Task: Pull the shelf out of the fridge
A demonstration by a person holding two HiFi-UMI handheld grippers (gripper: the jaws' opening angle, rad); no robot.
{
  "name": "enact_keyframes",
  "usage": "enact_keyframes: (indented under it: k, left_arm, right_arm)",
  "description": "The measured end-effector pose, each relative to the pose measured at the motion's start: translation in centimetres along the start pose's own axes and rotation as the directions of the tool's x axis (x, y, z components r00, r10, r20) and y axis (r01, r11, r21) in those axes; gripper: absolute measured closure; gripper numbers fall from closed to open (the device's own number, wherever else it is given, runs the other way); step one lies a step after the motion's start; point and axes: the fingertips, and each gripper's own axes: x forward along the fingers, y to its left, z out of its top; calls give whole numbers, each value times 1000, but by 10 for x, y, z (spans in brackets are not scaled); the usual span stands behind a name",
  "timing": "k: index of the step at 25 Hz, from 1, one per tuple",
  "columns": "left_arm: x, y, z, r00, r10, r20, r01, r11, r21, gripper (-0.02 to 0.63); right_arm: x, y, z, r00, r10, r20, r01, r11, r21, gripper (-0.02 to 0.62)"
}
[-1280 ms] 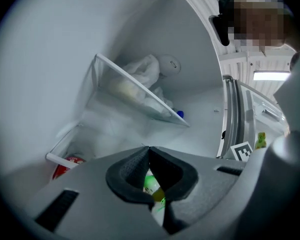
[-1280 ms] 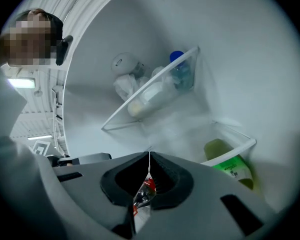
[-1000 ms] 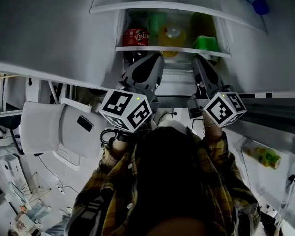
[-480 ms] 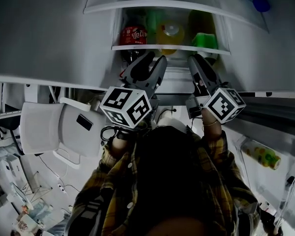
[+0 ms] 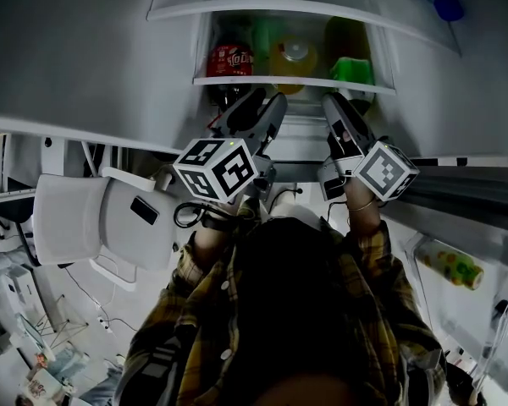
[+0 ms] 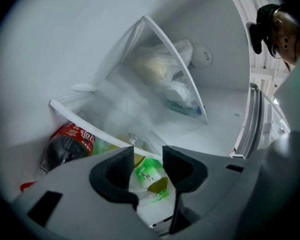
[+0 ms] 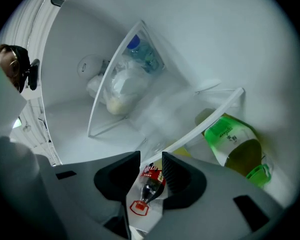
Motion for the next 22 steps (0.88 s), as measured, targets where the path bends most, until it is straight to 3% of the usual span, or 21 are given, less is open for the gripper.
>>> enact_keyframes:
  k: [13,22]
  left_arm:
    - [17,18,-5,1000,-4,-19,1,988,-154,437]
    - [39,33,5,1000,1,8,1,968,-252,437]
  right_arm:
    - [23,-24,-1,1000,-22,13,19,981,194,471]
    - [39,-30,6,999,-26,20,21,973,229,471]
